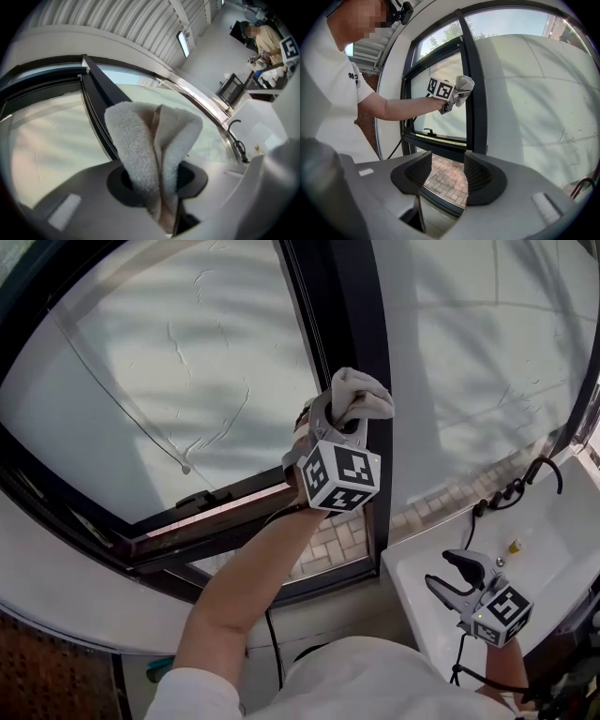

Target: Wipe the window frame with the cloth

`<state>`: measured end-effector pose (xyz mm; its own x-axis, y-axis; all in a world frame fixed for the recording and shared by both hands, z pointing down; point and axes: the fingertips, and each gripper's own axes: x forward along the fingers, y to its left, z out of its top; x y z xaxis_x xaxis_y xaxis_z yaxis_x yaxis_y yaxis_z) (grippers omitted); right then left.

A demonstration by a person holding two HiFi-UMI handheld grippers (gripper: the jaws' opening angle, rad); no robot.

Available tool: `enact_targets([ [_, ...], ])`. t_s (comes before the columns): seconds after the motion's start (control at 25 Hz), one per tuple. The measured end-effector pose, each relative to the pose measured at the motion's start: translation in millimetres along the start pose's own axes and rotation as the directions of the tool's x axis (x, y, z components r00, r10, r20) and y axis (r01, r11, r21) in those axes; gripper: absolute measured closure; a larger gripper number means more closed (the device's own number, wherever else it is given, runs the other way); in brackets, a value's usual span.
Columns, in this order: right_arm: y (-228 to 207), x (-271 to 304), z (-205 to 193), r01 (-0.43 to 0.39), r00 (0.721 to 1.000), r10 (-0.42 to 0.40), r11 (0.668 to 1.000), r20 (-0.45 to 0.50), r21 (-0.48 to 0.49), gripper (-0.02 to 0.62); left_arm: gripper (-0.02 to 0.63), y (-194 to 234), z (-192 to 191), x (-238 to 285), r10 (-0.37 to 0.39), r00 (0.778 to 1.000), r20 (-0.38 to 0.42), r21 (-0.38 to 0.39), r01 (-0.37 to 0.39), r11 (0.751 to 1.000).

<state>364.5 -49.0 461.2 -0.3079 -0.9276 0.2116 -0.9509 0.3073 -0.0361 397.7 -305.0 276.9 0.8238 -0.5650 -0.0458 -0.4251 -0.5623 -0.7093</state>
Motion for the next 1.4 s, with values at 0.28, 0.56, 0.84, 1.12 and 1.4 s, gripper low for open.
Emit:
enact_targets([
  [0.28, -6, 3, -7, 0.000, 1.000, 0.000, 1.000, -0.024, -0.004, 0.377, 0.477, -61, -60, 2, -0.048, 0.996, -0.079, 0.015, 0.049, 0.999],
  [0.56, -6, 3, -18, -0.009, 0.998, 0.010, 1.000, -0.061, 0.019, 0.377, 0.477, -138, -133, -5, -0.117, 0.977, -0.181, 0.018, 0.122, 0.992],
  [0.84, -8, 1, -27, -0.009, 0.994, 0.013, 0.999, -0.110, 0.035, 0.378, 0.477, -200, -191, -8, -0.188, 0.943, -0.276, -0.070, 0.175, 0.982],
  [1.12, -4, 7, -28, -0.018, 0.988, 0.022, 1.000, -0.156, 0.025, 0.377, 0.477, -217, -204, -12, -0.182, 0.945, -0.272, -0.042, 0.178, 0.983],
  [1.4, 4, 24, -24, -0.056, 0.984, 0.058, 0.998, -0.171, 0.014, 0.377, 0.477, -199, -224, -37, -0.155, 0.942, -0.297, 0.000, 0.162, 0.987],
])
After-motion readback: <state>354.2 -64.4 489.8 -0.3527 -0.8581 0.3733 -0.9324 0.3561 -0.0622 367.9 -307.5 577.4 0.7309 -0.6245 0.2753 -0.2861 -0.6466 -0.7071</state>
